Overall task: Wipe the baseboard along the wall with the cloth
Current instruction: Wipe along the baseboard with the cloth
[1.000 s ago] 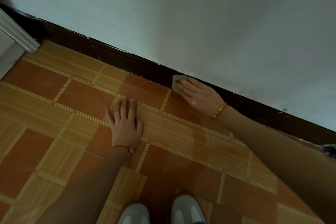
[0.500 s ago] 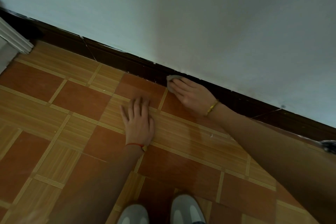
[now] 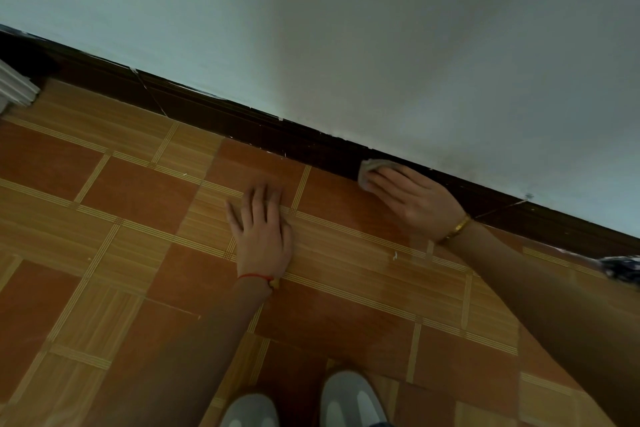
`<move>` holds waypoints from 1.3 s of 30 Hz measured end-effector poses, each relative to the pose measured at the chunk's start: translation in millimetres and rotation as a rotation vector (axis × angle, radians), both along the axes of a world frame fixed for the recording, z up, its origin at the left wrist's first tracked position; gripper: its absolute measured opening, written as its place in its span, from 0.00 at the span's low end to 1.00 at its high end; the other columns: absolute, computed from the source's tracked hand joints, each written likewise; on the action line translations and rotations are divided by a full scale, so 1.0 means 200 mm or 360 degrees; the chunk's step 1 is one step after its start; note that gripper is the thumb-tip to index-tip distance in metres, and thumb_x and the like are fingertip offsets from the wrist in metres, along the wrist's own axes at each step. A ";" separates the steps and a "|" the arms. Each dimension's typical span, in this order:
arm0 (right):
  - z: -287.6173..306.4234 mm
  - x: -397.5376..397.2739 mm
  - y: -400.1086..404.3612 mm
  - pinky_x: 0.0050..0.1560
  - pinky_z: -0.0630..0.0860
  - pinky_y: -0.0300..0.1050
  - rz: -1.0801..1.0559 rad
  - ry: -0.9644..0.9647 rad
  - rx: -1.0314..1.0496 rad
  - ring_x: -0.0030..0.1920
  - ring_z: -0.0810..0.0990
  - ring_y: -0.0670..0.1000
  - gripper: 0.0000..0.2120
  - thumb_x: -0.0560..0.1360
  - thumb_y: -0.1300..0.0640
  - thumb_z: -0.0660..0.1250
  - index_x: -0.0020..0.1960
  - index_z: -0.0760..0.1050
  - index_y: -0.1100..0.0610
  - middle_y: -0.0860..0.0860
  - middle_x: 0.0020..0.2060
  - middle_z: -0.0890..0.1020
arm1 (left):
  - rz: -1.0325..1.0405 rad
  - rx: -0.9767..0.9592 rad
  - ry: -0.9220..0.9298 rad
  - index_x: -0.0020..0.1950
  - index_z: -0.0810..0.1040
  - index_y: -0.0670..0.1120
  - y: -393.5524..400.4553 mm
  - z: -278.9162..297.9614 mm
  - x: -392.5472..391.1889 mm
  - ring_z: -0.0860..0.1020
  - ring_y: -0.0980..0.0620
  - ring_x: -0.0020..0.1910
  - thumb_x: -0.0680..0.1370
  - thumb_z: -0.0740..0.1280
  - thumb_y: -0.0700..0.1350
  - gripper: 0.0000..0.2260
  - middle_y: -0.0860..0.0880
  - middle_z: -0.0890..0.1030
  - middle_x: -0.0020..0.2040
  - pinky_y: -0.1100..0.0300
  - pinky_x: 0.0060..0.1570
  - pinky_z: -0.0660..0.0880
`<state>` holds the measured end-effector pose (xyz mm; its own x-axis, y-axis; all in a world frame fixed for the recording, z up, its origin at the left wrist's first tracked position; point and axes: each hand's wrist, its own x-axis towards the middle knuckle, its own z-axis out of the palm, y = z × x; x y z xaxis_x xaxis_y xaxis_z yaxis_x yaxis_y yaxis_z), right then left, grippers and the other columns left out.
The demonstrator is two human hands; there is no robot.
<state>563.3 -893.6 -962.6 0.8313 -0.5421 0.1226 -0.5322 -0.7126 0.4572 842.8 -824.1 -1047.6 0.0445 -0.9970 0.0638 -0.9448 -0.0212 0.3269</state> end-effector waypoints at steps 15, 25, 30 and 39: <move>0.00 0.57 -0.21 0.70 0.66 0.49 0.0097 -0.0213 -0.0121 0.68 0.72 0.55 0.15 0.81 0.64 0.58 0.66 0.74 0.63 0.56 0.63 0.77 | 0.0000 -0.0013 -0.0028 0.75 0.69 0.45 0.00 0.01 0.00 0.63 0.40 0.76 0.80 0.53 0.50 0.24 0.42 0.69 0.75 0.32 0.74 0.51; 0.01 0.00 0.00 0.74 0.56 0.52 0.0031 0.0251 0.0019 0.68 0.71 0.58 0.17 0.77 0.65 0.61 0.65 0.74 0.64 0.59 0.65 0.75 | -0.0013 0.0006 -0.0020 0.75 0.67 0.45 0.00 0.01 0.01 0.62 0.40 0.76 0.80 0.54 0.50 0.24 0.42 0.68 0.75 0.31 0.74 0.50; 0.06 -0.09 0.06 0.73 0.50 0.51 -0.0072 0.0311 0.0079 0.64 0.76 0.57 0.21 0.80 0.67 0.48 0.61 0.78 0.64 0.59 0.61 0.78 | -0.0004 0.0011 -0.0038 0.74 0.68 0.45 0.00 0.00 0.01 0.62 0.39 0.76 0.80 0.54 0.50 0.24 0.42 0.68 0.75 0.32 0.74 0.50; 0.04 0.45 -0.18 0.70 0.65 0.49 0.0150 0.0072 -0.0164 0.70 0.69 0.56 0.17 0.80 0.64 0.57 0.69 0.70 0.65 0.59 0.65 0.75 | 0.0010 0.0020 -0.0070 0.75 0.67 0.45 0.00 0.00 0.00 0.62 0.40 0.76 0.79 0.56 0.50 0.24 0.42 0.68 0.75 0.32 0.75 0.49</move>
<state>654.0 -929.2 -953.7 0.8838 -0.4479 0.1351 -0.4424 -0.7063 0.5527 842.1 -824.8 -1047.6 0.0478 -0.9974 0.0533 -0.9581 -0.0307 0.2847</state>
